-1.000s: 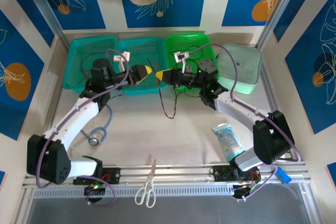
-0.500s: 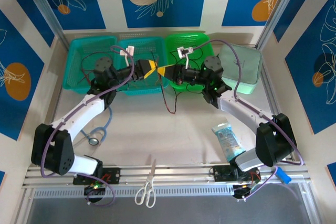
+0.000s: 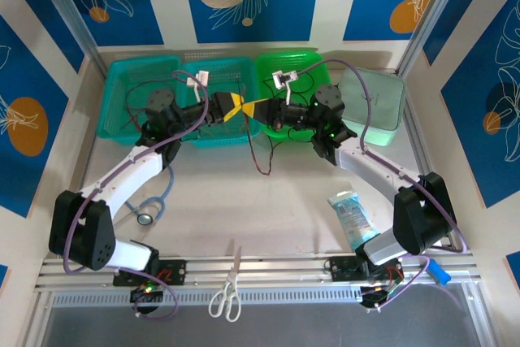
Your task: Untangle the cables
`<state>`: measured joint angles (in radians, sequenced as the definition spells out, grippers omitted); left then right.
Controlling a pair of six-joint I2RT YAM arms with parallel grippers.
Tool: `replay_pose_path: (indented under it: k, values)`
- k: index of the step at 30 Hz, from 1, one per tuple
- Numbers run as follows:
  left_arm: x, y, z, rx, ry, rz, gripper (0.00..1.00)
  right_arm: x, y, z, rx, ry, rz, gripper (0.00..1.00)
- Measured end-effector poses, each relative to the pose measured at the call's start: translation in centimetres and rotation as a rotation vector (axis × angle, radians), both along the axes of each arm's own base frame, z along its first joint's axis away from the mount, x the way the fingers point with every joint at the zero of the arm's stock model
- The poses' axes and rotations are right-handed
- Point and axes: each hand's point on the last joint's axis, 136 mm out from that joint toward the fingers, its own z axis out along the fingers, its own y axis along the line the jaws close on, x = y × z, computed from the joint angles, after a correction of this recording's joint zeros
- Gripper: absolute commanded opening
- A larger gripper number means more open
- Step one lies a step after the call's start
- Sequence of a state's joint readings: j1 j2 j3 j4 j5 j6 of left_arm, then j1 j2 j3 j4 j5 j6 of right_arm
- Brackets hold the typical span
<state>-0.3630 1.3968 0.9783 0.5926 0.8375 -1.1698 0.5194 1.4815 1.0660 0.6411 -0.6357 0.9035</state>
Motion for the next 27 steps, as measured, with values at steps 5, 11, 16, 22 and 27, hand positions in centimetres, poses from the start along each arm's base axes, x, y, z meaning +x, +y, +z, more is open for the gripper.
replay_pose_path:
  k: [5,11,16,22,27]
  values:
    - [0.3,0.0,-0.5,0.019,0.009,0.014,0.46,0.5,0.0,-0.8,-0.008,0.019,0.007,0.00]
    - [0.5,0.0,-0.7,0.024,0.021,0.025,0.41,0.6,0.2,-1.4,-0.016,0.030,0.017,0.00]
    - [0.6,-0.1,0.2,0.003,0.001,0.024,0.31,0.6,0.4,-1.9,-0.024,0.043,0.028,0.00]
    - [0.5,-0.4,1.1,-0.016,-0.018,0.013,0.15,0.6,0.4,-2.0,-0.027,0.047,0.030,0.00]
    - [0.6,-0.4,1.0,-0.010,-0.027,0.018,0.00,0.6,0.3,-2.1,-0.029,0.050,0.029,0.00]
